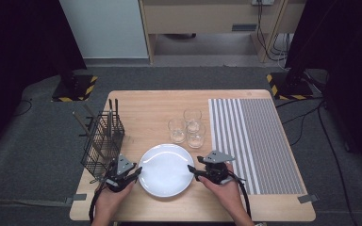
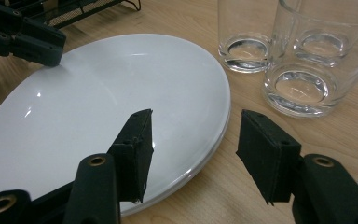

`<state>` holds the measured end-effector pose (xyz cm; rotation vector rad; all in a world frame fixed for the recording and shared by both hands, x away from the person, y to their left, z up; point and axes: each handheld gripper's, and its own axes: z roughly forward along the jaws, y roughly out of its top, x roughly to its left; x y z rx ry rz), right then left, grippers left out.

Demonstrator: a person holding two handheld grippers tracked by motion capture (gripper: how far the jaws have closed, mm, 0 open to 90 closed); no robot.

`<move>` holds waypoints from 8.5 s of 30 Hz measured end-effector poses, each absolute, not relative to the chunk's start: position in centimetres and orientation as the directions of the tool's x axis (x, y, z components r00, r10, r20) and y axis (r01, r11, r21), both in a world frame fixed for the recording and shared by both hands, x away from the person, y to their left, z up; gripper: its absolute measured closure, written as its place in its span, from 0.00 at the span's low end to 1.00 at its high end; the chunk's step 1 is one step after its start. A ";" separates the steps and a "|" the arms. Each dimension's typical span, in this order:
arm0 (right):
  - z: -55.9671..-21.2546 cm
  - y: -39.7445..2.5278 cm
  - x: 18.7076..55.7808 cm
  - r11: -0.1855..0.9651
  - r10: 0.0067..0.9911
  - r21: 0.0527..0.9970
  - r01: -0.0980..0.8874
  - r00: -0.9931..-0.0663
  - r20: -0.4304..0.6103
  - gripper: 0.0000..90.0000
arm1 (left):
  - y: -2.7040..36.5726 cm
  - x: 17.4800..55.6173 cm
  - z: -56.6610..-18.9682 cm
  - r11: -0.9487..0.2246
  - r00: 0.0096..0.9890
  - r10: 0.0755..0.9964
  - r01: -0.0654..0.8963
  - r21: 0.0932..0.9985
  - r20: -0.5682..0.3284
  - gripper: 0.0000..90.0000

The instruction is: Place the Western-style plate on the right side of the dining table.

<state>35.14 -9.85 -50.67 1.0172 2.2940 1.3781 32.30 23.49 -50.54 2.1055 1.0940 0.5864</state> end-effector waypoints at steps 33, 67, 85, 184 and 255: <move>-52.3 -9.0 35.0 0.355 0.668 0.780 0.515 -0.724 0.174 0.33 | 22.8 32.2 -50.6 -0.450 0.585 0.806 0.506 0.736 0.091 0.80; -49.7 -9.7 36.2 0.272 0.673 0.802 0.532 -0.701 0.237 0.58 | 21.8 32.3 -51.1 -0.502 0.628 0.769 0.476 0.722 0.120 0.82; -46.3 -8.0 37.7 0.340 0.676 0.793 0.506 -0.717 0.167 0.76 | 21.6 32.5 -51.3 -0.491 0.629 0.769 0.463 0.738 0.116 0.75; -40.4 -4.1 40.3 0.321 0.674 0.783 0.533 -0.709 0.206 0.92 | 17.6 33.9 -52.0 -0.432 0.588 0.799 0.420 0.798 0.123 0.27; -37.8 -3.2 44.1 0.211 0.702 0.791 0.575 -0.652 0.287 0.92 | 19.1 33.4 -50.6 -0.352 0.591 0.804 0.378 0.856 0.069 0.04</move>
